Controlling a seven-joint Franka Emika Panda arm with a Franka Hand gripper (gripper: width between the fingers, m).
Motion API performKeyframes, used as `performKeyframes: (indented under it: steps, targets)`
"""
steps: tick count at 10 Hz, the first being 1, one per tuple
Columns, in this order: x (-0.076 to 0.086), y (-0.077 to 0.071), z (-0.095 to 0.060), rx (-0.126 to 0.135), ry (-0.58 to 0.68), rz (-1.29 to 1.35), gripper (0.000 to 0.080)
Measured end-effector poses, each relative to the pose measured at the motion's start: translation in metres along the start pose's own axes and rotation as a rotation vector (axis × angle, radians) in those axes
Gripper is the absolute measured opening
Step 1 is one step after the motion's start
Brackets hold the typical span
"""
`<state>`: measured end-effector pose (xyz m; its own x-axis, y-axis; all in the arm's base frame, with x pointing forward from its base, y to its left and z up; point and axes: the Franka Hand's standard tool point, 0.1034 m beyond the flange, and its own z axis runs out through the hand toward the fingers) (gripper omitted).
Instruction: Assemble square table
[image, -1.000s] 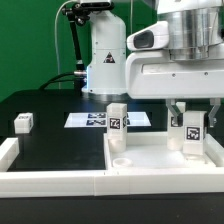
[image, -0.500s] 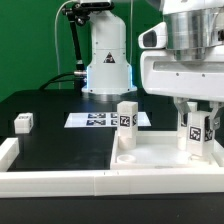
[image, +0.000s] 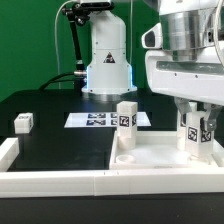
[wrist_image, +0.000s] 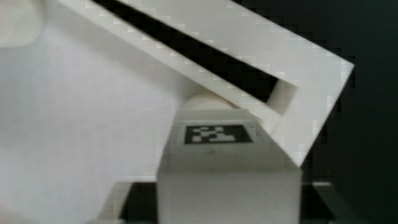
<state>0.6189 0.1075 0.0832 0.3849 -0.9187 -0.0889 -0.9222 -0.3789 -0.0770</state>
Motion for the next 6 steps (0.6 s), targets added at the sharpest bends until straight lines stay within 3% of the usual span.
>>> performKeyframes:
  steps: [3,4,5,6]
  targets:
    - [-0.0006,0.0003,0.0005,-0.002,0.001,-0.064,0.0294]
    - [-0.0024,0.0004,0.0007,-0.006,-0.001,-0.1,0.0556]
    - [-0.0055,0.0004,0.0016,-0.011,-0.002,-0.173,0.0629]
    - [-0.0078,0.0003,0.003,-0.011,-0.004,-0.267,0.0629]
